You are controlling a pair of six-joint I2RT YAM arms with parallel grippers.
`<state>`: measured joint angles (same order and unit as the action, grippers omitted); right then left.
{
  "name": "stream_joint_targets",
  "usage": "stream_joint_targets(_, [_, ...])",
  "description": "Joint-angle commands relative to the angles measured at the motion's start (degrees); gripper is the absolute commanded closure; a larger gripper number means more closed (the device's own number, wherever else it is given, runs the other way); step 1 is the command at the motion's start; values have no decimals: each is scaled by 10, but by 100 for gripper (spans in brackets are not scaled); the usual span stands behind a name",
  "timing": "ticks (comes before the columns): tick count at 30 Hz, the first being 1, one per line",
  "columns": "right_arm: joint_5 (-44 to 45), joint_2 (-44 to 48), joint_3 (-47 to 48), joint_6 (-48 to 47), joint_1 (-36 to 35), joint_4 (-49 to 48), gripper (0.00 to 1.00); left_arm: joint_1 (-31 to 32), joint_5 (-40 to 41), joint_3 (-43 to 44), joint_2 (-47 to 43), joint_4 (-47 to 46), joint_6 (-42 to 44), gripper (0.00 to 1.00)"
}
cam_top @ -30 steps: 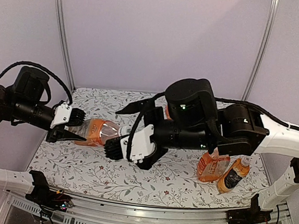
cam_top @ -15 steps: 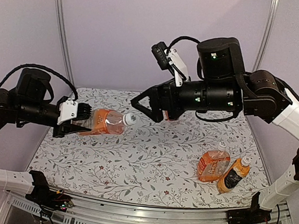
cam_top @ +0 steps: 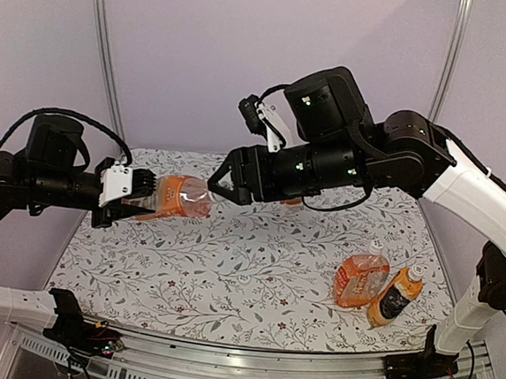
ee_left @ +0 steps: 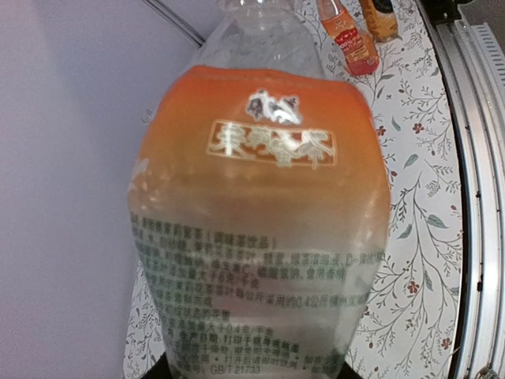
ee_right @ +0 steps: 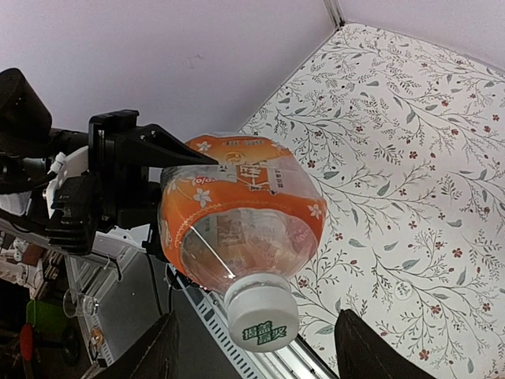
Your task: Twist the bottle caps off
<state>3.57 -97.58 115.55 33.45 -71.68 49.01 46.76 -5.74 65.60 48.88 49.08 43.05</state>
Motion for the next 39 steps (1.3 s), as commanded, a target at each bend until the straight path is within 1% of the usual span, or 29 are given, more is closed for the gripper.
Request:
stream_joint_targets(1, [-22, -10, 13, 8, 4, 20, 38, 2, 0, -7, -4, -12, 3, 80])
stream_joint_targets(4, [-29, -16, 15, 5, 4, 21, 38, 2, 1, -6, -4, -13, 3, 80])
stream_joint_targets(10, [-29, -27, 27, -12, 4, 19, 50, 2, 3, -5, -6, -13, 4, 80])
stream_joint_targets(11, [-27, -29, 29, -14, 4, 19, 55, 2, 2, -4, -6, -13, 4, 80])
stream_joint_targets(13, [-21, -32, 33, -20, 4, 18, 69, 2, 1, -4, -7, -13, 5, 80])
stream_joint_targets(14, [-19, -31, 32, -22, 5, 15, 78, 2, 1, -4, -6, -12, 5, 80])
stream_joint_targets(15, [-19, -29, 30, -27, 4, 12, 83, 2, -1, -4, -7, -11, 5, 80])
stream_joint_targets(19, [-29, -24, 18, -81, 4, 9, 100, 2, -18, -4, -10, 3, 4, 80])
stream_joint_targets(20, [-53, -22, 13, -114, 4, 10, 100, 2, -23, -3, -10, 9, 7, 80])
stream_joint_targets(23, [-82, -7, -5, -200, 2, 9, 100, 2, -36, -2, -10, 42, 28, 80])
stream_joint_targets(26, [-102, 25, -40, -349, -16, 4, 100, 2, -47, -4, -8, 84, 45, 80])
stream_joint_targets(27, [-86, 39, -60, -431, -27, -6, 100, 1, -58, -2, -9, 97, 45, 79])
stream_joint_targets(28, [-61, 50, -85, -480, -40, -20, 100, 1, -69, 0, -9, 109, 44, 79])
stream_joint_targets(30, [-40, 81, -143, -600, -69, -43, 100, 0, -97, 6, -8, 127, 41, 79])
stream_joint_targets(31, [-22, 95, -165, -686, -78, -55, 100, 0, -105, 9, -7, 131, 38, 79])
stream_joint_targets(33, [3, 121, -198, -778, -87, -84, 100, 0, -108, 12, -5, 131, 36, 79])
stream_joint_targets(34, [18, 131, -205, -803, -87, -97, 100, -1, -104, 12, -5, 128, 35, 79])
stream_joint_targets(36, [68, 141, -209, -791, -79, -112, 100, -4, -88, 8, -10, 106, 24, 79])
stream_joint_targets(37, [90, 141, -212, -772, -68, -113, 100, -9, -76, 3, -14, 86, 10, 79])
stream_joint_targets(39, [116, 135, -230, -694, -41, -108, 100, -23, -43, -16, -28, 24, -32, 79])
